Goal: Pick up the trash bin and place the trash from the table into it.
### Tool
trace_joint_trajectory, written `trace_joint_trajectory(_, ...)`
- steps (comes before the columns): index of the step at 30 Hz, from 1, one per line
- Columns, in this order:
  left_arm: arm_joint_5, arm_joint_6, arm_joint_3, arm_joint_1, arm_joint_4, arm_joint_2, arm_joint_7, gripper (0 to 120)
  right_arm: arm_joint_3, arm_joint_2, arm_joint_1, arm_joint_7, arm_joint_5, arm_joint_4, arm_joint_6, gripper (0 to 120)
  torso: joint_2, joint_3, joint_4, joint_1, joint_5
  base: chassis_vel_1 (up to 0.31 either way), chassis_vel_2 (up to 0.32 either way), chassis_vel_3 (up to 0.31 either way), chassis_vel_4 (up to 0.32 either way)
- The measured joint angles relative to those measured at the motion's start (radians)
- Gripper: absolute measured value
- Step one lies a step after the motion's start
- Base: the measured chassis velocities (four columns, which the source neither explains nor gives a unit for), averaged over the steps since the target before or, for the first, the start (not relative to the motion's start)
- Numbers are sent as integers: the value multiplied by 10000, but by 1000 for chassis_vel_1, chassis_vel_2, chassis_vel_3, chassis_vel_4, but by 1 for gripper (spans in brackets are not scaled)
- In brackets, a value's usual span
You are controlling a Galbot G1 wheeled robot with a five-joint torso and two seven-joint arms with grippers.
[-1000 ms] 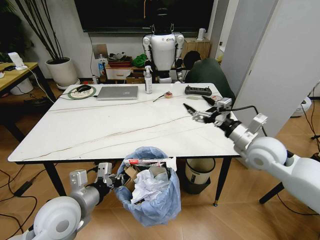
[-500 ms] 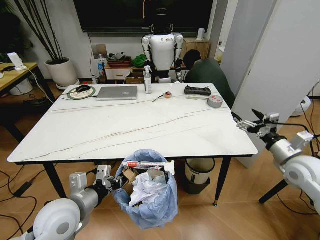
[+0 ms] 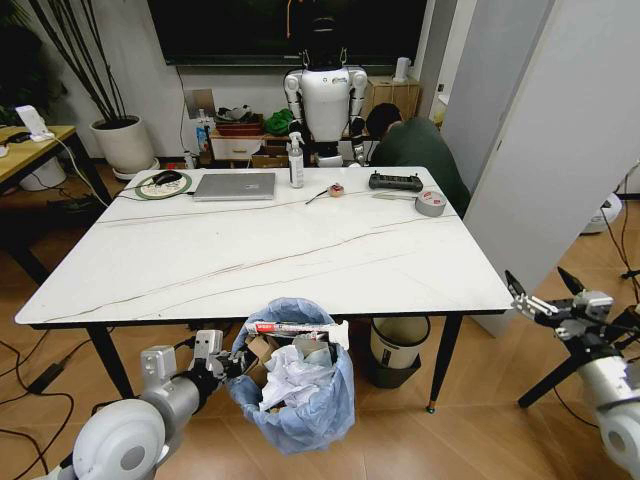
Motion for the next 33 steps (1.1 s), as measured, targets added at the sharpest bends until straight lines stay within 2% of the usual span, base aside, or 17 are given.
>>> trace_joint_trajectory(5,401,-78,-99,214,38,-150,125,0,353,876,-385,-466,-507,151,332,100,0,0,2,0,3,0,0,0,0)
trace_joint_trajectory(9,519,-110,-169,343,-29,-166,148,0,616,1281,-441,-785,-590,172,402,100,0,0,2,0,3,0,0,0,0)
trace_joint_trajectory(15,523,-122,-351,413,-96,-163,145,0,630,1544,-832,-870,-567,355,209,100,0,1,1,0,2,0,0,0,0)
trace_joint_trajectory(24,575,-135,-437,513,-133,-248,136,0,438,1996,-889,-1165,-593,-80,473,100,0,1,1,0,5,0,0,0,0)
trace_joint_trajectory(33,740,-201,-395,753,-122,-378,99,0,430,2014,-865,-1215,-568,-148,453,100,-2,1,1,2,3,0,0,0,0)
